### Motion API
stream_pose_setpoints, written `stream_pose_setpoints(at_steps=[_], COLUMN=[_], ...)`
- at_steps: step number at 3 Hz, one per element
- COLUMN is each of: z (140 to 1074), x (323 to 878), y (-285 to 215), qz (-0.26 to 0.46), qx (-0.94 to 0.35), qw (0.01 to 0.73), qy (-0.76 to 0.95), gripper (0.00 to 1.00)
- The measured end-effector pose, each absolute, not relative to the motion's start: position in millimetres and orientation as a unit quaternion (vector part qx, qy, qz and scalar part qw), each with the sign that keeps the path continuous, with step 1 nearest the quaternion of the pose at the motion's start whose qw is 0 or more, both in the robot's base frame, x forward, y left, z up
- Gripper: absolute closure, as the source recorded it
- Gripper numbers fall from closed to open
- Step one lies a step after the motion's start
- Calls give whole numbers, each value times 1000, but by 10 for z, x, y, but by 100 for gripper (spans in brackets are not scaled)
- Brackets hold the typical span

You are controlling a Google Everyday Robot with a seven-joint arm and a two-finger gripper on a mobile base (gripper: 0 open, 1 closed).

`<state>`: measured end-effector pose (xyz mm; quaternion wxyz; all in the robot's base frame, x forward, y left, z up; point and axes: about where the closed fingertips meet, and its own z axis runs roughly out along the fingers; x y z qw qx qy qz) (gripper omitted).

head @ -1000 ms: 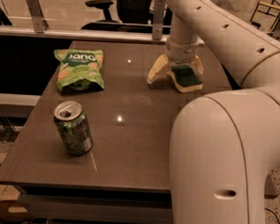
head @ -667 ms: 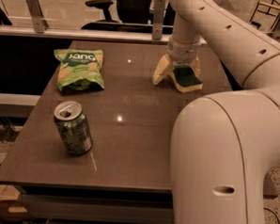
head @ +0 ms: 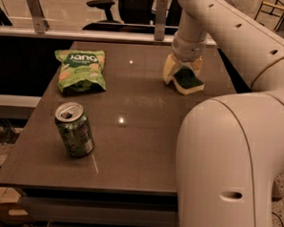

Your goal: Move sponge near green can

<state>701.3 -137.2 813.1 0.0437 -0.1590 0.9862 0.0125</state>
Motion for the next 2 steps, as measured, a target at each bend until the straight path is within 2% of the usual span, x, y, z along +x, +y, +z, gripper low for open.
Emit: stream_pose_setpoints(at_steps=[1, 2], z=[8205, 8431], x=[7013, 6937], y=[-1373, -1489], qz=[12, 13], qx=[-159, -165], qw=[44, 74], qy=[986, 983], gripper=[88, 100])
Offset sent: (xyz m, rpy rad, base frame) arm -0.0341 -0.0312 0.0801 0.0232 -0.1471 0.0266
